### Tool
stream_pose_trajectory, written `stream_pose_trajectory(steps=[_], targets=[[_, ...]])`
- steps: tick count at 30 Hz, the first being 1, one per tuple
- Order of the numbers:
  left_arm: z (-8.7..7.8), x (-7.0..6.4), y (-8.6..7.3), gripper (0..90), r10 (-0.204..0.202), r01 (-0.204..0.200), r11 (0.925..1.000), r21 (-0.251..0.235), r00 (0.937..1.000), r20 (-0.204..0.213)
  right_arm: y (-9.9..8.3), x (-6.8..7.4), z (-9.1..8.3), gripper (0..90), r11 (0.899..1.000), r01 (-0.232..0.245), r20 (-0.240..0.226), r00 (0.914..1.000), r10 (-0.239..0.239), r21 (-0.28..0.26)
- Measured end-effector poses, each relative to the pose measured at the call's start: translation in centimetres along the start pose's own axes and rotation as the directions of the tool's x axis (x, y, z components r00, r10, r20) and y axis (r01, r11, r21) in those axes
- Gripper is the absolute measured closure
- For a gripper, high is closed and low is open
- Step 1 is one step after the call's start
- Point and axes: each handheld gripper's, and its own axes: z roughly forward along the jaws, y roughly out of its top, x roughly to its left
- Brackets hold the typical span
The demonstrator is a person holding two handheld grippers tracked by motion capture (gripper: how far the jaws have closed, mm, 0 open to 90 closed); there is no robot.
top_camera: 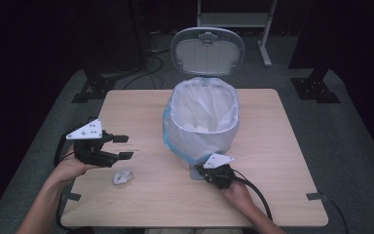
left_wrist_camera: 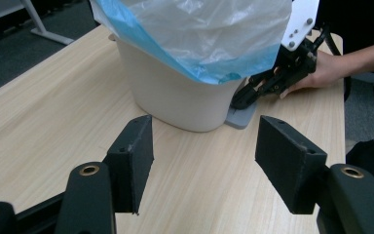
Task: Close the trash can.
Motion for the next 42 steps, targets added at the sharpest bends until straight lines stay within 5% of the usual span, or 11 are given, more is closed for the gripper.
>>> stream_pose_trajectory(steps=[20,42], targets=[[0.1,0.3,-3.4,34.9,-0.021,0.022,0.9996,0.015,0.9997,-0.009,0.0,0.1,0.0,87.6,1.0,0.002,0.004,1.0,-0.002,0.001],[1.5,0.7,-8.3,37.3,-0.005,0.012,0.9925,0.122,0.9983,-0.057,0.0,0.0,0.0,87.6,1.0,0.0,0.003,1.0,0.0,0.0]])
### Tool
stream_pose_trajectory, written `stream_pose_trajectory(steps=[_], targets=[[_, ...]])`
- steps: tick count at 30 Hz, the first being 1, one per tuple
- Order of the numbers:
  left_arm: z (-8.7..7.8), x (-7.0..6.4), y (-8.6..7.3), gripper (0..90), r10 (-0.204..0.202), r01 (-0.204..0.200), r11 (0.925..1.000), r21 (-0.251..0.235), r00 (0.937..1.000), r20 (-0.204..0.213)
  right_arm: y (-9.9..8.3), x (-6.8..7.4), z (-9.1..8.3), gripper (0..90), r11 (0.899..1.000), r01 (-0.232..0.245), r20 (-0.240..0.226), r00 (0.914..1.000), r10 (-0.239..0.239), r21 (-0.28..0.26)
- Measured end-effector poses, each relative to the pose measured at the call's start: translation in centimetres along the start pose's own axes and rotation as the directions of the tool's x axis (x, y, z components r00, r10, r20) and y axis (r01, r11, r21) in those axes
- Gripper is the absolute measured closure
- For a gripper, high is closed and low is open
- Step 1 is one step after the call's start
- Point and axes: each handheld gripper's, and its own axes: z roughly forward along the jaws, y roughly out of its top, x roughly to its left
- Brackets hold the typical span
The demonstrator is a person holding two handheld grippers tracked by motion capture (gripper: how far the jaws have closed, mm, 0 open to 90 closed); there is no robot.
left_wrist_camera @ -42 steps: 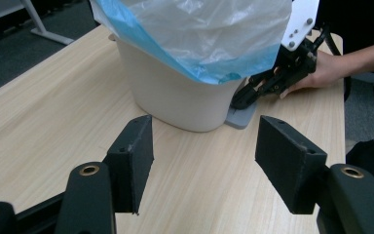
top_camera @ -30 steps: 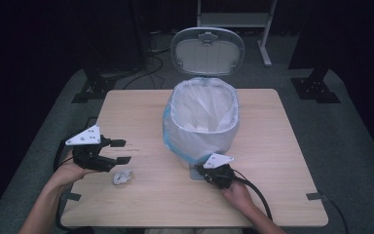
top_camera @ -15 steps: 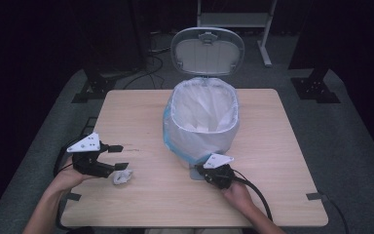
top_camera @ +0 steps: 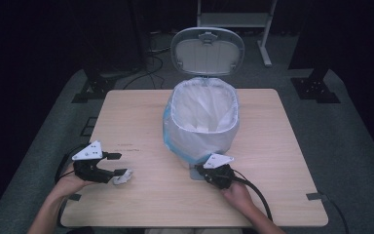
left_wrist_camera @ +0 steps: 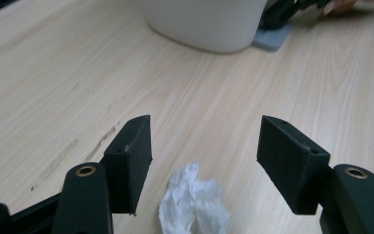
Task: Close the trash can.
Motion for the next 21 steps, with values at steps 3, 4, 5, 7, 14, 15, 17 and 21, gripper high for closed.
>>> stream_pose_trajectory(steps=[3,4,5,7,14,15,17,21], targets=[[0.3,0.0,-0.5,39.4,0.003,-0.003,0.9999,0.011,1.0,0.002,0.0,0.0,0.0,87.6,1.0,0.0,0.0,1.0,0.0,0.0],[0.4,0.0,-0.6,40.3,0.006,-0.006,0.9998,0.017,1.0,0.003,0.0,0.0,0.0,87.6,1.0,0.0,0.0,1.0,0.0,0.0],[0.5,0.1,-0.7,41.1,0.009,-0.009,0.9997,0.023,1.0,0.003,0.0,0.0,0.0,87.6,1.0,0.0,0.0,1.0,0.0,0.0],[0.7,0.1,-0.9,41.6,0.011,-0.011,0.9995,0.031,0.9999,0.004,0.0,0.0,0.0,87.6,1.0,0.0,0.0,1.0,0.0,0.0],[1.5,0.2,-1.8,45.0,0.014,-0.014,0.9987,0.049,0.9999,0.006,0.0,0.0,0.0,87.6,1.0,-0.002,-0.001,1.0,0.002,0.0],[1.7,0.2,-2.1,45.3,0.015,-0.015,0.998,0.061,0.9999,0.005,0.0,0.0,0.0,87.6,1.0,-0.002,-0.001,1.0,0.002,0.0],[2.0,0.3,-2.4,46.5,0.014,-0.014,0.9976,0.069,0.9999,0.004,0.0,0.0,0.0,87.6,1.0,-0.001,-0.001,1.0,0.001,0.0],[2.4,0.4,-2.8,49.1,0.012,-0.013,0.9968,0.079,0.9999,0.006,0.0,0.0,0.0,87.6,1.0,-0.001,-0.001,1.0,0.001,0.0]])
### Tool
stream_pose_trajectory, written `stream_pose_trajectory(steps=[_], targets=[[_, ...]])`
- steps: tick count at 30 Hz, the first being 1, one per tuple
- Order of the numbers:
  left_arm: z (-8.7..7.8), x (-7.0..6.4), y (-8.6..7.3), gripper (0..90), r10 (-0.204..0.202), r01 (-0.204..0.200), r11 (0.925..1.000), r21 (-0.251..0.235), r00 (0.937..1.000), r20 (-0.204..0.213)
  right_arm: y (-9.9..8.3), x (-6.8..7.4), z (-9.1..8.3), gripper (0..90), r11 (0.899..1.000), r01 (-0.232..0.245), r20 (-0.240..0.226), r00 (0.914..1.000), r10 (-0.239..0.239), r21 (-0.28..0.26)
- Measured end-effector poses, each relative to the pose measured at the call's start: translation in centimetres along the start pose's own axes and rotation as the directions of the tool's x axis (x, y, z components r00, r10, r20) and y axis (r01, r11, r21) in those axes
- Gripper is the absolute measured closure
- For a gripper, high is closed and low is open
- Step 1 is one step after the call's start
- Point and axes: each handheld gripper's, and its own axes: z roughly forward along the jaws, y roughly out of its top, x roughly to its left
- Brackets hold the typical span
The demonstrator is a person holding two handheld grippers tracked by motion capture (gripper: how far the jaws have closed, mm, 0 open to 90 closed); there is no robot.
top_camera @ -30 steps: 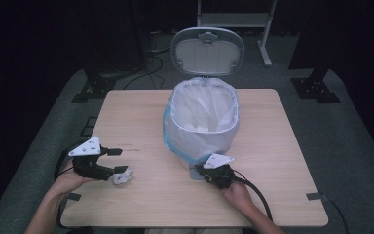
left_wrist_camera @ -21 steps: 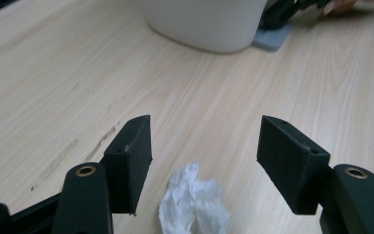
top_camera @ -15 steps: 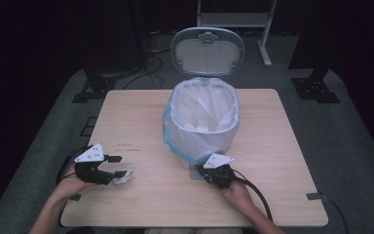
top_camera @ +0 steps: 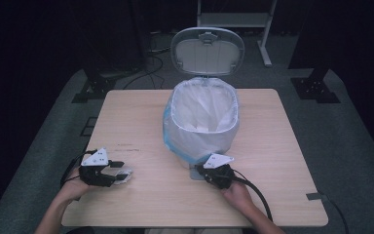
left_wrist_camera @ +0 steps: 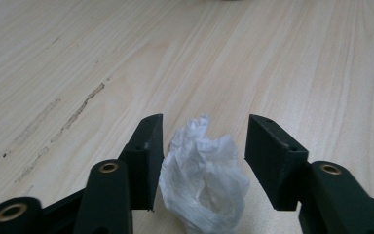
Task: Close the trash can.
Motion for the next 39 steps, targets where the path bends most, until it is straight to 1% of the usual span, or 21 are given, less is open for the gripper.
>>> stream_pose_trajectory(steps=[2,3,4,5,6,9,10,13,15,16,17,20,25,27,28,29,30,32,37,38,39], targets=[[0.3,0.0,-0.2,49.4,-0.007,0.007,0.9999,0.011,1.0,0.0,0.0,-0.1,0.0,87.6,1.0,0.01,0.002,0.9999,-0.01,-0.005],[0.3,0.0,-0.2,49.8,-0.007,0.007,0.9999,0.011,1.0,0.0,0.0,-0.1,0.0,87.6,1.0,0.01,0.002,0.9999,-0.01,-0.005],[0.6,0.1,-0.3,50.3,-0.012,0.012,0.9996,0.025,0.9999,0.001,0.0,0.0,0.0,87.6,1.0,0.009,0.002,1.0,-0.009,-0.004],[0.6,0.1,-0.3,51.2,-0.012,0.012,0.9996,0.025,0.9999,0.001,0.0,0.0,0.0,87.6,1.0,0.006,0.001,1.0,-0.006,-0.004],[0.8,0.1,-0.4,52.0,-0.018,0.018,0.9992,0.035,0.9998,0.007,0.0,0.0,0.0,87.6,1.0,0.006,0.001,1.0,-0.006,-0.003],[1.1,0.1,-0.5,54.5,-0.015,0.015,0.9987,0.048,0.9998,0.011,0.0,0.0,0.0,87.6,1.0,0.002,0.0,1.0,-0.002,-0.001],[1.2,0.1,-0.6,57.8,-0.02,0.019,0.9984,0.054,0.9996,0.018,0.0,0.0,0.0,87.6,1.0,-0.002,-0.001,1.0,0.002,-0.002],[1.4,0.1,-0.7,64.4,-0.021,0.019,0.9979,0.062,0.9996,0.02,0.0,0.0,0.0,87.6,1.0,-0.003,-0.001,1.0,0.003,-0.002],[1.4,0.1,-0.7,69.8,-0.02,0.019,0.9978,0.063,0.9996,0.018,0.0,0.0,0.0,87.5,1.0,-0.003,-0.001,1.0,0.003,-0.001],[1.4,0.1,-0.8,72.6,-0.011,0.01,0.9976,0.068,0.9999,0.01,0.0,0.0,0.0,87.6,1.0,-0.004,-0.002,1.0,0.004,-0.001],[1.3,0.1,-0.7,74.7,-0.012,0.011,0.9976,0.068,0.9999,0.013,0.0,0.0,0.0,87.5,1.0,-0.004,-0.002,1.0,0.004,-0.002],[1.2,0.0,-0.6,78.9,-0.02,0.019,0.9978,0.064,0.9996,0.018,0.0,0.0,0.0,87.5,1.0,-0.003,-0.001,1.0,0.003,-0.002],[0.9,0.0,-0.2,82.2,-0.031,0.03,0.9987,0.042,0.9992,0.024,0.0,-0.1,0.0,87.5,1.0,0.01,0.002,1.0,-0.01,-0.005],[0.6,0.0,0.1,82.2,-0.034,0.034,0.9991,0.027,0.999,0.03,0.0,-0.1,0.0,87.5,1.0,0.009,0.001,1.0,-0.009,-0.005],[0.5,-0.1,0.2,82.3,-0.035,0.034,0.9992,0.021,0.9989,0.031,0.0,0.0,0.0,87.5,1.0,0.0,0.0,1.0,0.0,0.0],[0.5,-0.1,0.2,82.6,-0.035,0.034,0.9992,0.021,0.9989,0.031,0.0,0.0,0.0,87.5,1.0,-0.001,-0.001,1.0,0.001,0.001],[0.2,-0.1,0.5,82.6,-0.044,0.044,0.999,0.003,0.9983,0.037,0.0,0.0,0.0,87.5,1.0,-0.001,-0.001,1.0,0.001,0.0],[-0.1,-0.1,0.8,82.6,-0.05,0.05,0.9986,-0.014,0.998,0.039,0.0,0.0,0.0,87.5,1.0,-0.001,-0.001,1.0,0.001,0.0],[-0.7,-0.2,1.5,82.7,-0.053,0.054,0.9981,-0.028,0.9974,0.048,0.0,0.0,0.0,87.5,1.0,-0.001,-0.001,1.0,0.001,0.0],[-1.0,-0.2,1.9,82.7,-0.061,0.063,0.9971,-0.044,0.9966,0.055,0.0,0.0,0.0,87.5,1.0,0.0,-0.001,1.0,0.0,0.0],[-1.2,-0.2,2.1,82.7,-0.061,0.063,0.9969,-0.047,0.9966,0.056,0.0,0.0,0.0,87.5,1.0,0.0,0.0,1.0,0.0,0.0]])
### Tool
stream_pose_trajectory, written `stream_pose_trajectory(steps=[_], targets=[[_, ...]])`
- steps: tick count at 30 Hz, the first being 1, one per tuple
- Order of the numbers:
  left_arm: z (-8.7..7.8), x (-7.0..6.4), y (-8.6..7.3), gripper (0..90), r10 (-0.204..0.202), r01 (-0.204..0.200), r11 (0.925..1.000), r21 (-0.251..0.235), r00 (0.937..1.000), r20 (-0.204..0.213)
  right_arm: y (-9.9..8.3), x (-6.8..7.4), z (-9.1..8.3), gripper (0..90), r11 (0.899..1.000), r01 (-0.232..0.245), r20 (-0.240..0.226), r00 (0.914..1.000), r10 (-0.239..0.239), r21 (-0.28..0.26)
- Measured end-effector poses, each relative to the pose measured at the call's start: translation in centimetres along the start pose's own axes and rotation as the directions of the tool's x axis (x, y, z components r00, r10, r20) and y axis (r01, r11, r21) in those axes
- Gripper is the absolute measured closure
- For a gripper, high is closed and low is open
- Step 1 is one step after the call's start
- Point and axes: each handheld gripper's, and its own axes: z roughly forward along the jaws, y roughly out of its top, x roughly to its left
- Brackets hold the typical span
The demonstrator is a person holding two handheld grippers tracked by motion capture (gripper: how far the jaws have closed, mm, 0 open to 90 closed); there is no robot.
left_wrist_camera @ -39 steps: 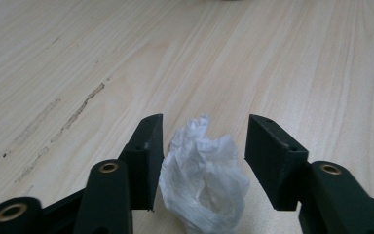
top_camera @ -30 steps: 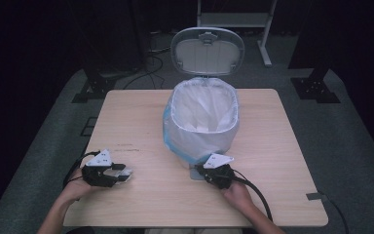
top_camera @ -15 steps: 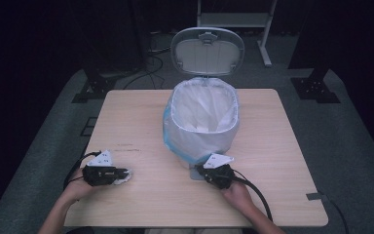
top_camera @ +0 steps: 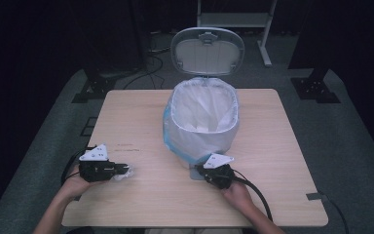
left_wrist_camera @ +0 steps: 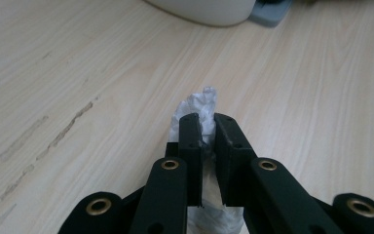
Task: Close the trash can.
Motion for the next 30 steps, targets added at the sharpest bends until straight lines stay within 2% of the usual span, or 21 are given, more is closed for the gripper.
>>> stream_pose_trajectory(steps=[6,20,30], targets=[[-0.7,-0.1,1.0,82.6,-0.011,0.011,0.9999,-0.013,0.9999,0.005,0.0,0.0,0.0,87.5,1.0,-0.001,-0.002,1.0,0.001,0.0],[-2.7,-0.9,5.2,82.5,0.006,-0.005,0.998,-0.063,0.9998,0.018,0.0,0.0,0.0,87.6,1.0,-0.004,-0.003,1.0,0.004,0.0],[-3.5,-1.6,8.0,82.5,0.043,-0.042,0.9971,-0.064,0.9988,0.024,0.0,0.0,0.0,87.6,1.0,-0.004,-0.003,1.0,0.004,-0.001]])
